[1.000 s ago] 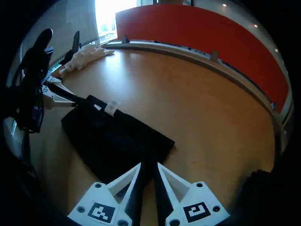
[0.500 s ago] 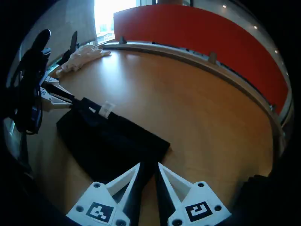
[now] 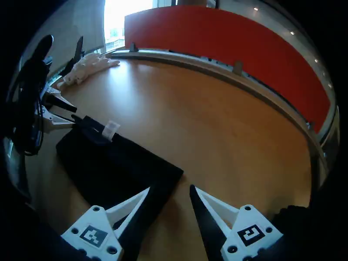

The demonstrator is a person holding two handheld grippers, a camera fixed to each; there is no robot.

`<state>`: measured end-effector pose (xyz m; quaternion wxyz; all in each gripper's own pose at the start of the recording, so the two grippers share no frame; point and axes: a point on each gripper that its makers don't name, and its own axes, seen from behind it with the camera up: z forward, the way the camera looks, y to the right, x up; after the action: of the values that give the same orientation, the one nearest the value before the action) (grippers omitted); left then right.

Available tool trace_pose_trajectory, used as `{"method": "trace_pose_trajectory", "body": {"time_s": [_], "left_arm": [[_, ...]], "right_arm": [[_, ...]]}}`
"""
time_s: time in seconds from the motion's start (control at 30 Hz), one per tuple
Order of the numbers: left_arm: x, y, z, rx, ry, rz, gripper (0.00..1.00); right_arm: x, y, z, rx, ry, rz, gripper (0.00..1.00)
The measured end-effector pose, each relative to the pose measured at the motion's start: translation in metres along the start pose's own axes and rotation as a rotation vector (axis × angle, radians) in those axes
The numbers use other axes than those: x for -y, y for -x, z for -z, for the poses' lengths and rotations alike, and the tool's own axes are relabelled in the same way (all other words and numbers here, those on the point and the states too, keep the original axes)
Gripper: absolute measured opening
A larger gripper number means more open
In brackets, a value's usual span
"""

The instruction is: Fold towel

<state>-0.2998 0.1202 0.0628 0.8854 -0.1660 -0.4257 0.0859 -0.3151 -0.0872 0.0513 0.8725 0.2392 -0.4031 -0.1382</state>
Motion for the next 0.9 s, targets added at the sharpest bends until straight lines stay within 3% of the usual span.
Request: {"method": "trace_pose_trajectory", "body": {"time_s": [0.17, 0.3, 0.47, 0.63, 0.9], "left_arm": [[0.007, -0.004, 0.001, -0.009, -0.016, 0.006, 0.96], [0.013, -0.009, 0.004, -0.023, -0.03, 0.012, 0.96], [0.016, -0.01, 0.007, -0.024, -0.037, 0.015, 0.96], [0.011, -0.007, 0.014, -0.029, -0.029, 0.021, 0.96], [0.005, 0.005, 0.031, -0.034, -0.02, 0.039, 0.96]], "right_arm": [[-0.008, -0.006, -0.003, -0.011, 0.026, 0.0, 0.7], [-0.014, -0.011, -0.004, -0.023, 0.044, 0.002, 0.87], [-0.016, -0.015, -0.002, -0.033, 0.047, 0.012, 0.89], [-0.012, -0.016, 0.003, -0.045, 0.044, 0.021, 0.99], [0.003, -0.009, 0.02, -0.051, 0.025, 0.024, 1.0]]}}
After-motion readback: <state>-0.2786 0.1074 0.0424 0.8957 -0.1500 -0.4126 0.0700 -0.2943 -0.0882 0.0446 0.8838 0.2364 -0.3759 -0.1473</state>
